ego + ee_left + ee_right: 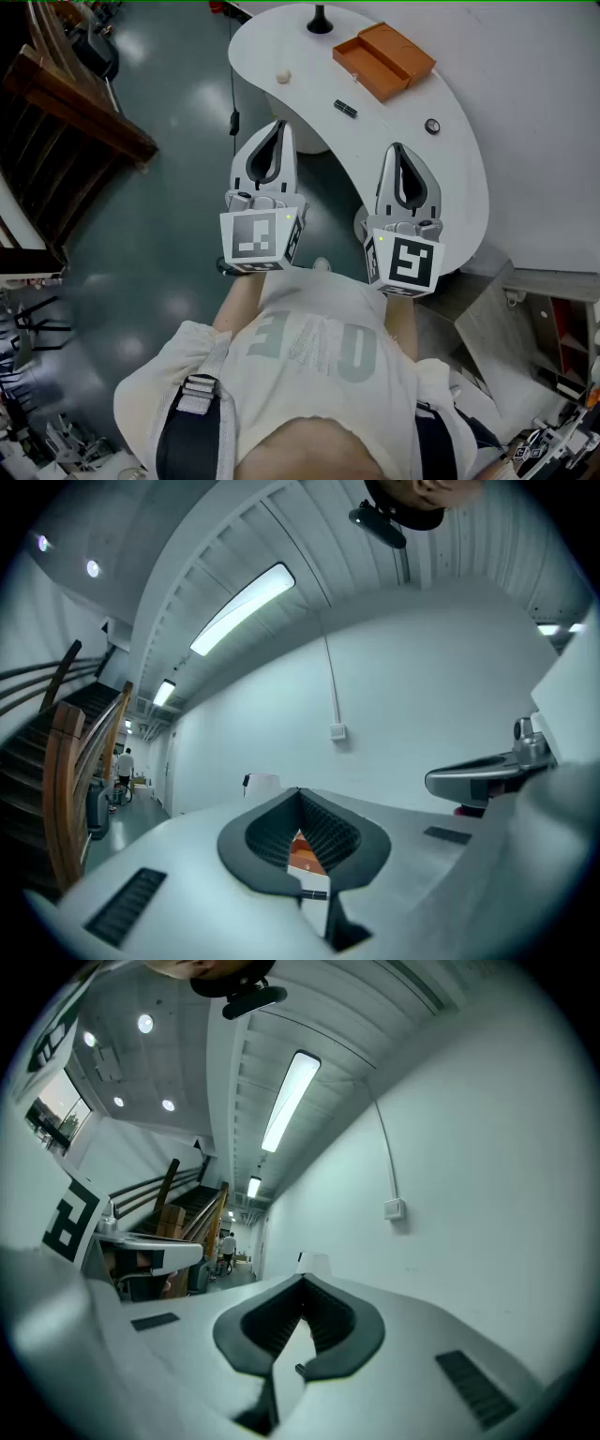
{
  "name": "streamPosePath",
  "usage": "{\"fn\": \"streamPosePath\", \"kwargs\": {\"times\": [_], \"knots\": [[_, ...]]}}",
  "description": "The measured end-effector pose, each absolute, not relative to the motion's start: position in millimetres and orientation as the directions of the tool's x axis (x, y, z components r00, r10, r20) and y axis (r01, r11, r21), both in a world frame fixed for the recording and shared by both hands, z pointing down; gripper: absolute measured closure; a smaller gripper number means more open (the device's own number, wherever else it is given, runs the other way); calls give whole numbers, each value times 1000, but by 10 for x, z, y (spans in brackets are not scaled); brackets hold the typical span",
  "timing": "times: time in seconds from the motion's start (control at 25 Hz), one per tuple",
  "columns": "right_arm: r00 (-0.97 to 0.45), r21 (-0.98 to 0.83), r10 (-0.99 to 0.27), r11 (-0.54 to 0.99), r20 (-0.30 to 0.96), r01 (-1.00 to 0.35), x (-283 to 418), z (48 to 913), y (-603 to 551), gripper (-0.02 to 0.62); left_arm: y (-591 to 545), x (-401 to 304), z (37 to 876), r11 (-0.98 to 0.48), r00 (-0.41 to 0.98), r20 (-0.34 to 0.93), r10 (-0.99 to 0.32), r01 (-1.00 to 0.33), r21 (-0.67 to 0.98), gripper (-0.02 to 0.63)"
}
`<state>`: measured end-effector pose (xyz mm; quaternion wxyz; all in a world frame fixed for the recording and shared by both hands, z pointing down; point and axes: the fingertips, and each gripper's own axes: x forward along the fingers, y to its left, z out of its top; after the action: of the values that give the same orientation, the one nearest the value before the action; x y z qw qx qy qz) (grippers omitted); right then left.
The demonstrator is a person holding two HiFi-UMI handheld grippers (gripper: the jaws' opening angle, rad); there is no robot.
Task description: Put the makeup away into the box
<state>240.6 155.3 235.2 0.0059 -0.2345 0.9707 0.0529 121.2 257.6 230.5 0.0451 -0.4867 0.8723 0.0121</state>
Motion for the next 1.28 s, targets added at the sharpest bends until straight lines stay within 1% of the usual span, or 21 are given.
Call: {"fn": "streamPosePath", "kwargs": {"times": [0.24, 0.44, 0.6, 0.76, 0.88, 1.0, 1.12, 1.28], "knots": [[-890, 106, -454, 884, -34, -455, 2327, 2375, 1512, 591, 2558, 1128, 2325, 529, -525, -86, -847, -848, -31, 600], [-902, 111, -432, 896, -2, -430, 2231, 2491, 1526, 591, 2551, 1038, 2405, 538, -536, -62, -842, -842, -30, 600], [-922, 93, -387, 918, 5, -384, 2152, 2544, 1596, 591, 2558, 892, 2482, 557, -556, -43, -830, -830, -27, 600], [-949, 54, -314, 948, 18, -313, 1998, 2615, 1633, 591, 2542, 733, 2533, 570, -569, -39, -822, -821, -28, 600], [-957, 93, -290, 953, 22, -287, 1763, 2632, 1601, 591, 2465, 534, 2563, 566, -564, -52, -824, -824, -27, 600], [-954, 128, -300, 947, 18, -296, 1441, 2593, 1511, 591, 2313, 221, 2601, 549, -548, -54, -835, -835, -20, 600], [-955, 137, -295, 945, -35, -297, 1037, 2485, 1413, 591, 2149, -137, 2550, 529, -527, -65, -848, -848, -28, 600], [-956, 145, -288, 945, -52, -293, 413, 2393, 1251, 591, 1880, -726, 2525, 496, -493, -75, -867, -867, -36, 600]]}}
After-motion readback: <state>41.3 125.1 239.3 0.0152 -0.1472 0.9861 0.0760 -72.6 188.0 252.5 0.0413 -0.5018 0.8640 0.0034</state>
